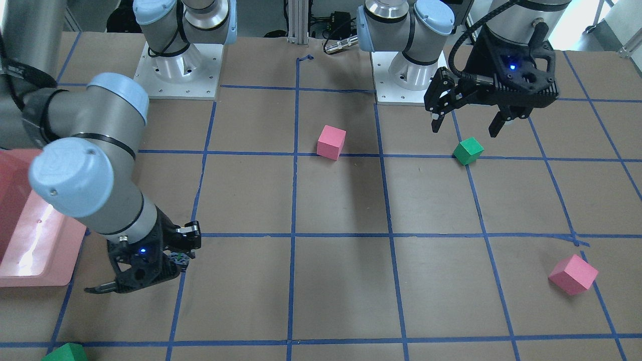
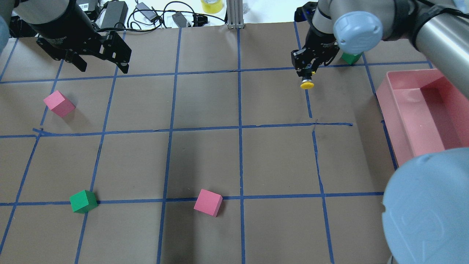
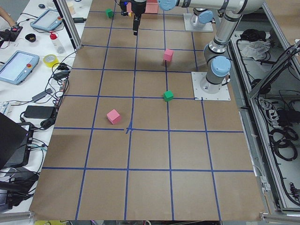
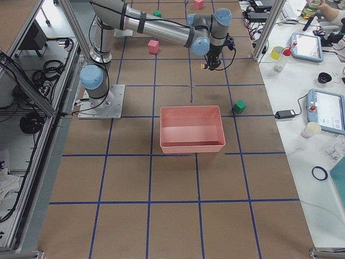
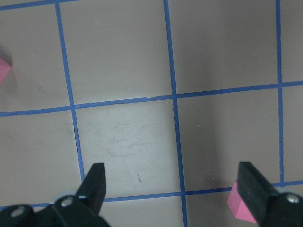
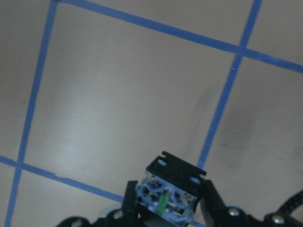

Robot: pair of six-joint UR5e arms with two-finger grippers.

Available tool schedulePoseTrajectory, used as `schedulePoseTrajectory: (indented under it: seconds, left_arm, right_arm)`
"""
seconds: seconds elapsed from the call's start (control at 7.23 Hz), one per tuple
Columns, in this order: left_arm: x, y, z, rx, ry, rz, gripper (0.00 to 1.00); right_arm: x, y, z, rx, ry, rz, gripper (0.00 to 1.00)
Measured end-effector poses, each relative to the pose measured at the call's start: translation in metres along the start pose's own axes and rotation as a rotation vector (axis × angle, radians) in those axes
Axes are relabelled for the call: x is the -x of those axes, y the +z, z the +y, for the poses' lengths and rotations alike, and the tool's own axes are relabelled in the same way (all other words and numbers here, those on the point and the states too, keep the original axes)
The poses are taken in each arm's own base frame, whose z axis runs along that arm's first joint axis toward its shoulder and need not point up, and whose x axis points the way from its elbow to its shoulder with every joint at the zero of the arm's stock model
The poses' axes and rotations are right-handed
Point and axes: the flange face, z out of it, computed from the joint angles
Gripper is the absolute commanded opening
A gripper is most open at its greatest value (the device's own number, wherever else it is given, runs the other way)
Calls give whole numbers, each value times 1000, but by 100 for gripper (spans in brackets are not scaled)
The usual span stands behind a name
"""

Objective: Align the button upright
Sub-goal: 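Carry the button to the table center with the right gripper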

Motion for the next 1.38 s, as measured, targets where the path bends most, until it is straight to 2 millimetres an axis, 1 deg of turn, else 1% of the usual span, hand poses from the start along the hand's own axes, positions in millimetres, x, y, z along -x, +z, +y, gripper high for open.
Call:
schedulePoseTrajectory:
  seconds: [0.28,0.41,0.55,0.69,0.97,1.38]
  left_arm:
    - [0,0,0,0,0,0,100]
    - [0,0,0,0,0,0,100]
    - [0,0,0,0,0,0,100]
    - [0,0,0,0,0,0,100]
    - [0,0,0,0,0,0,100]
    - [0,0,0,0,0,0,100]
  right_arm:
    - [47,39,-24,19,-74,-67,0]
    - [68,55,-32,20,-108,-109,0]
    - [84,66,-38,14,-130,-155,0]
    - [94,75,-43,3,-141,-192,0]
    - [107,95,-51,-13,-137,-242,0]
    - [120,120,-56,-9,-110,-281,0]
